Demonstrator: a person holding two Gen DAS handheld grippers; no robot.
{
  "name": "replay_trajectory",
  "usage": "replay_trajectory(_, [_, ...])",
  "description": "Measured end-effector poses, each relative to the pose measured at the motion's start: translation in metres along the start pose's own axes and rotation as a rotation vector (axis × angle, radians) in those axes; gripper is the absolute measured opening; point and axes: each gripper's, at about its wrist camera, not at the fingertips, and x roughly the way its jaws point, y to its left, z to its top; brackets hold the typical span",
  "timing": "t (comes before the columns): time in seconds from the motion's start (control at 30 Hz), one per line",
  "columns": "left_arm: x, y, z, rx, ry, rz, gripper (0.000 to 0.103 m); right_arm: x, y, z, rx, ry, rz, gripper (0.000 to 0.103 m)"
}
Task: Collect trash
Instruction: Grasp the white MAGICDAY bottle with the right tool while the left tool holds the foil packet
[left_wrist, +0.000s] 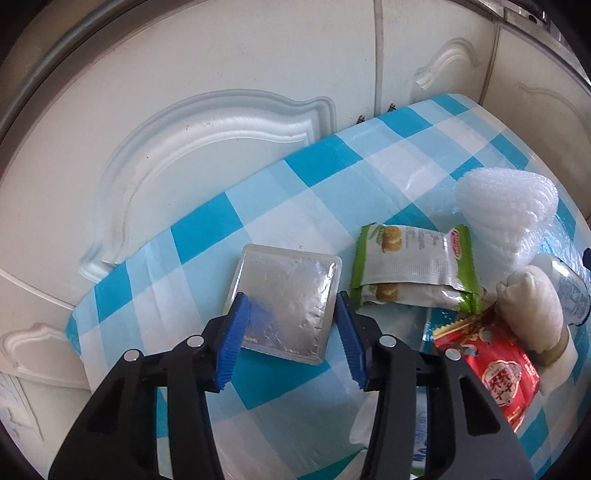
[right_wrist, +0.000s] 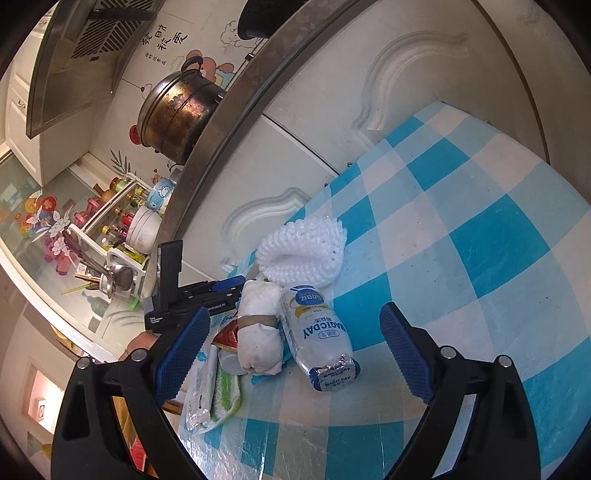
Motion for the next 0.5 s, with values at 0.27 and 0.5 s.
replay_trajectory(0.27, [-0.020, -0.037, -0.022, -0.017, -0.025, -0.092, 0.049, 0.005, 0.003, -0.003, -0.043, 0.016, -0.040, 0.092])
replay_trajectory(0.5, [-0.041, -0.076, -0.047, 0.017, -0.028, -0.141, 0.049, 0.007, 0.004, -0.004, -0.079, 0.030, -0.074, 0.092])
